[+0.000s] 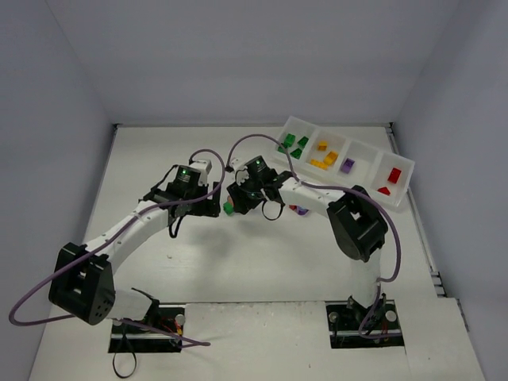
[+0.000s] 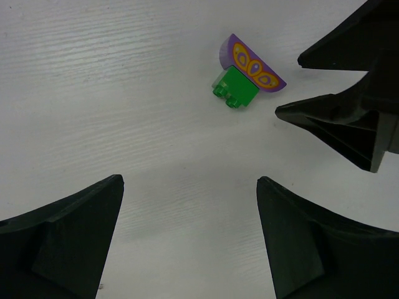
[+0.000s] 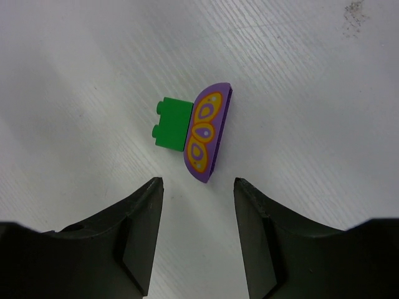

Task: Sort the legos into containers by color

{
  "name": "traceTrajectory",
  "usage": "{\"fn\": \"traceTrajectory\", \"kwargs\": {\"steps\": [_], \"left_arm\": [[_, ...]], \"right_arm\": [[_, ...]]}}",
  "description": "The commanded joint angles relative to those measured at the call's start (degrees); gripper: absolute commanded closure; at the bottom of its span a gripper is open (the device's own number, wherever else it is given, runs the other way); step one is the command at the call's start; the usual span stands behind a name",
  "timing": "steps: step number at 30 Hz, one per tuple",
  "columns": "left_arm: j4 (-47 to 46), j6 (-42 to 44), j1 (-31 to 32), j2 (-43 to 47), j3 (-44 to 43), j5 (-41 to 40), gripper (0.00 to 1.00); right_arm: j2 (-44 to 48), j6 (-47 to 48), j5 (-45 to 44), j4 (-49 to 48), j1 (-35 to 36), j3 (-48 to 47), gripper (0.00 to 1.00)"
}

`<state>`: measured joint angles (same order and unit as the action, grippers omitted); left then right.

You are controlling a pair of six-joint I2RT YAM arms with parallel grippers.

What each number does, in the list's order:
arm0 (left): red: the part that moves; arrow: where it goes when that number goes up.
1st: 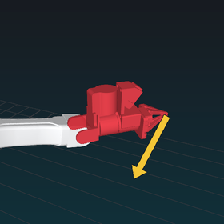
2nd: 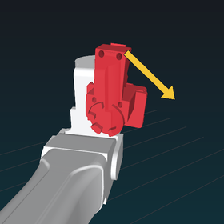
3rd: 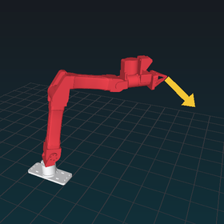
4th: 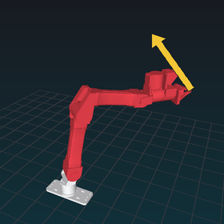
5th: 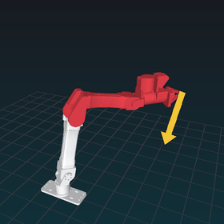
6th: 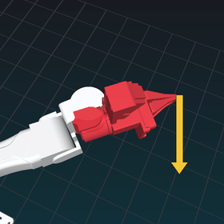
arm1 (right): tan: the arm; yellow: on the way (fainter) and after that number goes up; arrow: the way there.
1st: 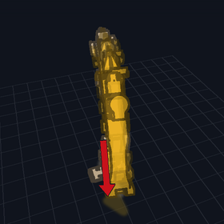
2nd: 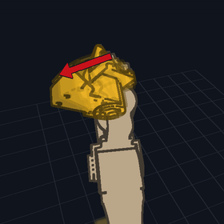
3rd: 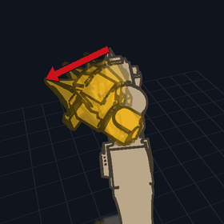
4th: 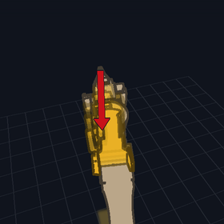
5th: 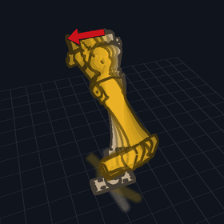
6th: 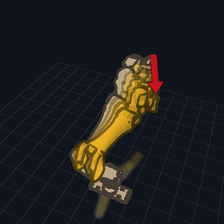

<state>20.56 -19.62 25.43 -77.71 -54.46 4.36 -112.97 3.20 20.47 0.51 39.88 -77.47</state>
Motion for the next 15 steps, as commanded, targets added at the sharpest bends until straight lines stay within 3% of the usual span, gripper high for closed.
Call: {"fn": "traceTrajectory", "kwargs": {"steps": [1, 15], "left_arm": [[-0.78, -1.39, -0.29, 3.0, -0.04, -1.63, 0.19], [-0.43, -2.27, -0.47, 5.64, 1.98, -2.96, 0.19]], "right_arm": [[-1.11, 0.93, -0.43, -3.94, 0.64, -3.39, 0.55], [-5.33, 1.98, -0.61, -5.96, 0.81, -4.27, 0.64]]}}
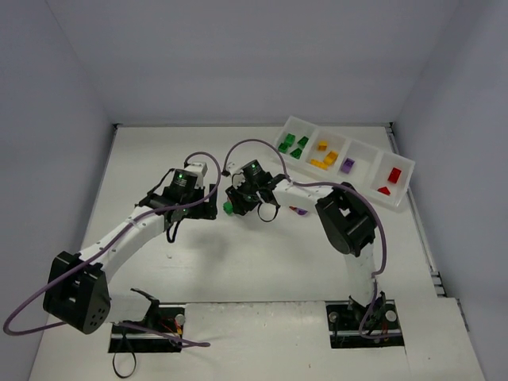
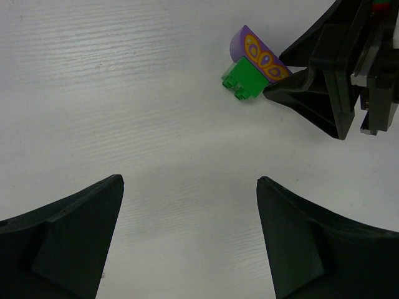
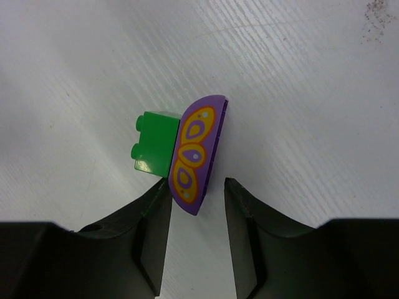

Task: Sort the legos into containers by color

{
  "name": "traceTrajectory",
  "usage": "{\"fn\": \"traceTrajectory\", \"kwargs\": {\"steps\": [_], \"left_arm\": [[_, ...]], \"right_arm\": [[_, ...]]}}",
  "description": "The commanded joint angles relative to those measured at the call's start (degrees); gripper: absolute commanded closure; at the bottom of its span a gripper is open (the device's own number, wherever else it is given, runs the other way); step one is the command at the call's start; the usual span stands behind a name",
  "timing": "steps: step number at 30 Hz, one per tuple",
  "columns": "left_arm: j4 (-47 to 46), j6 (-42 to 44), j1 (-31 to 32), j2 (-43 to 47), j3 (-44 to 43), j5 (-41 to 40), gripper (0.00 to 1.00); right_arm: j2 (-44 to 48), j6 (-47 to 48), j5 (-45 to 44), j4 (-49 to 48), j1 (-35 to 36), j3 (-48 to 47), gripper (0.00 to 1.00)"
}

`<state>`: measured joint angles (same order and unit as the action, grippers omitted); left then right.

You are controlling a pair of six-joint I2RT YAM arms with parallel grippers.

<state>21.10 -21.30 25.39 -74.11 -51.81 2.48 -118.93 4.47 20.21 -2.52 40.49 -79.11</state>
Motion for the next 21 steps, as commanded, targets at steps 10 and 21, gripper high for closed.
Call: {"fn": "traceTrajectory", "kwargs": {"steps": [10, 21], "left_arm": [[-2.03, -2.69, -0.95, 1.86, -1.1, 0.85, 0.19], [-10.02, -14.37, -4.82, 2.65, -6.01, 12.63, 0.2]], "right_arm": [[1.6, 0.98, -1.13, -4.51, 0.12, -0.78, 0.96], [15.83, 0.01, -7.81, -6.44, -0.15, 2.03, 1.0]]}}
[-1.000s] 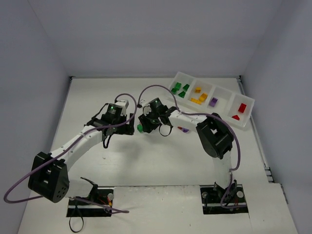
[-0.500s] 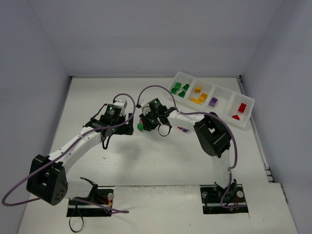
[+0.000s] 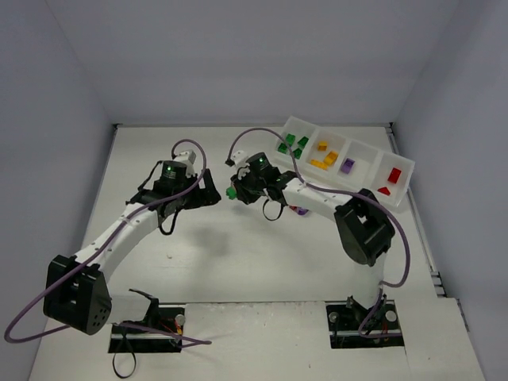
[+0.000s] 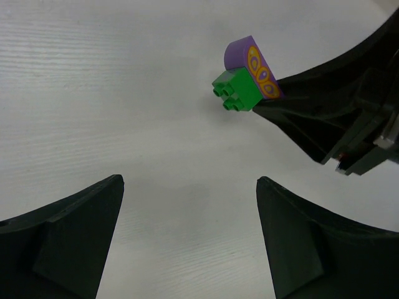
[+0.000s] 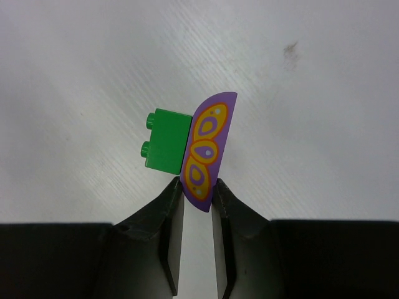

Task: Sort the legos into containers by color

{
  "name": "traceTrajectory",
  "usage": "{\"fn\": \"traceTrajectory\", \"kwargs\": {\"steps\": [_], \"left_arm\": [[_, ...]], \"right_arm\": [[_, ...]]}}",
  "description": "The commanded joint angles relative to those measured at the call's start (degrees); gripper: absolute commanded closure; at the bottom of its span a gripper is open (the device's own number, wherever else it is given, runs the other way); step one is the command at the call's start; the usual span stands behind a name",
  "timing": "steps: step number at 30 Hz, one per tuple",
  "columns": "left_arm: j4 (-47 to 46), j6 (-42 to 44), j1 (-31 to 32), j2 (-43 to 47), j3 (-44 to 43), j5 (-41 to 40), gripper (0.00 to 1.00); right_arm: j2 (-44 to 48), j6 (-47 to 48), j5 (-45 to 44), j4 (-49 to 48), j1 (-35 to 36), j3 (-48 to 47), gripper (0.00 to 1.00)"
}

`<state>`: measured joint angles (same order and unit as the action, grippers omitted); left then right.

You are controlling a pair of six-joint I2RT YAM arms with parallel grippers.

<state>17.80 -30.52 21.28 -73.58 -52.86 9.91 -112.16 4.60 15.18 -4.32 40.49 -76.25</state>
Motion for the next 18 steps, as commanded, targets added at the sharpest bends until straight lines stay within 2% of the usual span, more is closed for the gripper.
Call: {"fn": "traceTrajectory", "kwargs": {"steps": [1, 7, 10, 18], "left_arm": [[-7.95, -7.07, -0.71, 1.87, -5.58, 6.08, 0.2], [-16.74, -14.73, -0.71, 1.33, -7.61, 10.39, 0.24], [-23.24, -15.79, -0.71, 1.25, -7.26, 10.92, 0.29], [-34.65, -17.81, -0.71, 0.81, -5.24, 11.36, 0.3]], "right_arm": [[10.19, -0.38, -3.31, -4.91, -0.24, -0.75, 1.0], [16.88, -1.17, -5.77, -6.84, -0.15, 0.48, 1.0], [18.73, -1.44, -6.04, -7.28, -0.06, 0.75, 1.0], [21.19, -2.32, -5.34, -8.08, -0.15, 2.07, 1.0]]}}
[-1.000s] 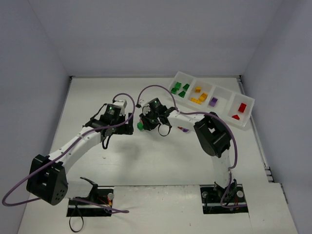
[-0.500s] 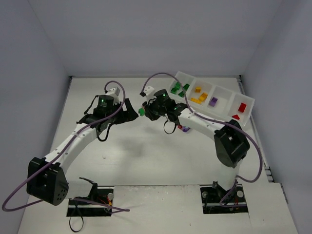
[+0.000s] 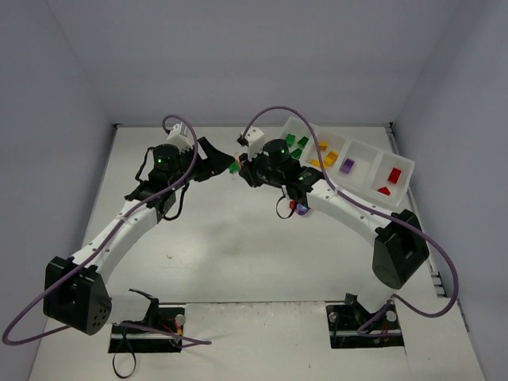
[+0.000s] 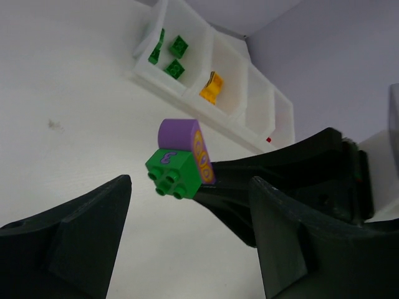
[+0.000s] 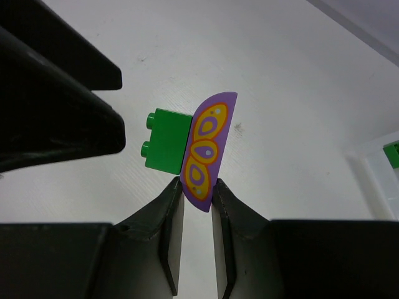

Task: Sort the legos into containers by color

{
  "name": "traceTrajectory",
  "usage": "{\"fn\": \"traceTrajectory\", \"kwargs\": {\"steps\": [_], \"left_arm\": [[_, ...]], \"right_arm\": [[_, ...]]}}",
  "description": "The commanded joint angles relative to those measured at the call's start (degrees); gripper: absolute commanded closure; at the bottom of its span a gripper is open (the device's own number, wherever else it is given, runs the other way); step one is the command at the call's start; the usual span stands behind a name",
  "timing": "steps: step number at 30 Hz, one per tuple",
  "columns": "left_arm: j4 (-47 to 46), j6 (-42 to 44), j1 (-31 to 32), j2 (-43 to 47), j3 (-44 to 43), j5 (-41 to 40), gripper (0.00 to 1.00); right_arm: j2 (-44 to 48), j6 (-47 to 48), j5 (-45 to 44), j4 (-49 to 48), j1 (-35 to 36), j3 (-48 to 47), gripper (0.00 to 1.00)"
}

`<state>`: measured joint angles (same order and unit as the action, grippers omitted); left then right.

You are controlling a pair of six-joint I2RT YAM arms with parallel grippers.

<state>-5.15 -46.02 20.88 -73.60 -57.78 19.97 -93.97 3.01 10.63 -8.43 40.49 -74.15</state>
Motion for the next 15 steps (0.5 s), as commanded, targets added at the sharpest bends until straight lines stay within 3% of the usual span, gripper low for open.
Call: {"fn": "traceTrajectory", "kwargs": {"steps": [1, 15], "left_arm": [[-12.68, -2.49, -0.23, 0.48, -0.14, 1.91, 0.31], [-13.31, -0.13, -0.4, -2.24, 0.74, 3.58, 0.34]], "right_arm": [[3.36, -0.72, -0.96, -3.97, -0.15, 0.06, 1.0], [5.56, -0.72, -0.97, -5.55, -0.32, 0.76, 1.0]]}}
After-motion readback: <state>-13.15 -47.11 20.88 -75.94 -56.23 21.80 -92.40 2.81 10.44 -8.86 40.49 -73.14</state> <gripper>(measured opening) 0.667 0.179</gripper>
